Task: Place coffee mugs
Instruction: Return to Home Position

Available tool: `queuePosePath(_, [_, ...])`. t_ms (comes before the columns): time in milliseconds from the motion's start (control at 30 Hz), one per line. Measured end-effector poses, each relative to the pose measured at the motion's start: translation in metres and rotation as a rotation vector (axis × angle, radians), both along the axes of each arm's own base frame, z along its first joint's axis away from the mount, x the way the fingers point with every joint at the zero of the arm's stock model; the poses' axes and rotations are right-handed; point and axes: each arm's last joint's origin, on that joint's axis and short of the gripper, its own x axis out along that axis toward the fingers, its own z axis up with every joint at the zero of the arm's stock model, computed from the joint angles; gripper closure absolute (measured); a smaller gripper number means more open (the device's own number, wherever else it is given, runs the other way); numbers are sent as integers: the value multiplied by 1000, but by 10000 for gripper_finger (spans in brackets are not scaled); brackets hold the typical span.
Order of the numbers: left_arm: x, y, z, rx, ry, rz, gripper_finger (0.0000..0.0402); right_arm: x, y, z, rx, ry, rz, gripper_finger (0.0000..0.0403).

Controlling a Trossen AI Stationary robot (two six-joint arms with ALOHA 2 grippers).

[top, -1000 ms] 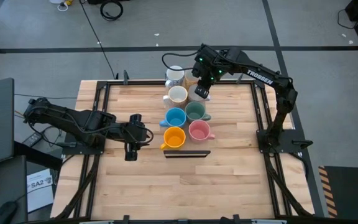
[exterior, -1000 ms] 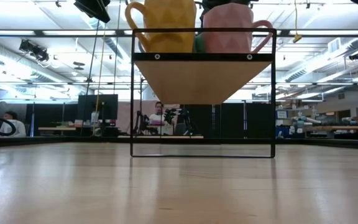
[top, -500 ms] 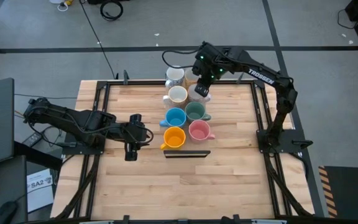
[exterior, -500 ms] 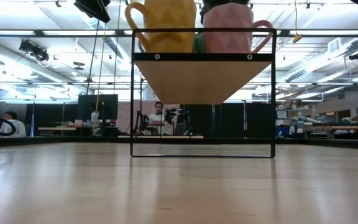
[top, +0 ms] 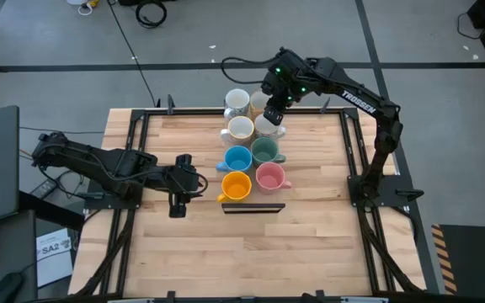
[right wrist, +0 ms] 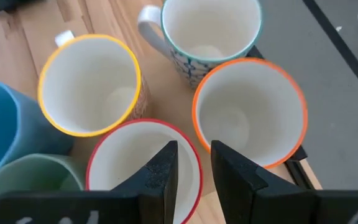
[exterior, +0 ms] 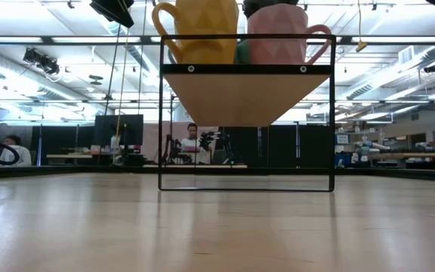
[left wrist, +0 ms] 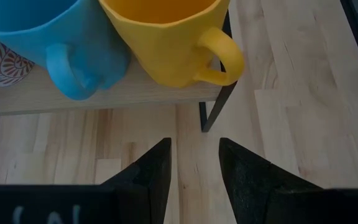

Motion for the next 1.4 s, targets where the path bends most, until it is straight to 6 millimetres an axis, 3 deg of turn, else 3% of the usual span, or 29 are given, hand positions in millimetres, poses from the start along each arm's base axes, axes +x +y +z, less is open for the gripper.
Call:
queuePosePath(200, [2, -1, 4, -13, -51, -1, 260, -8, 6, 20, -30, -56, 5, 302])
queuePosePath(400, [-8, 4, 22, -11, -188, 18, 260, -27, 29, 44, -76, -126, 54, 302])
queuePosePath(533, [-30, 12, 41, 5, -295, 73, 260, -40, 51, 55, -108, -165, 102, 302])
queuePosePath(700, [-68, 22, 56, 1, -408, 97, 260, -56, 78, 54, -135, -202, 161, 302])
queuePosePath(800, [-83, 24, 39, -32, -499, 90, 260, -69, 93, 46, -150, -259, 191, 302])
queuePosePath(1067, [-111, 32, -35, -74, -703, 97, 260, -116, 115, 11, -165, -418, 191, 302])
queuePosePath(1200, [-123, 37, -55, -52, -766, 141, 260, -139, 121, -10, -154, -464, 167, 302])
queuePosePath(1400, [-136, 41, -70, -9, -818, 133, 260, -163, 127, -39, -169, -566, 150, 302])
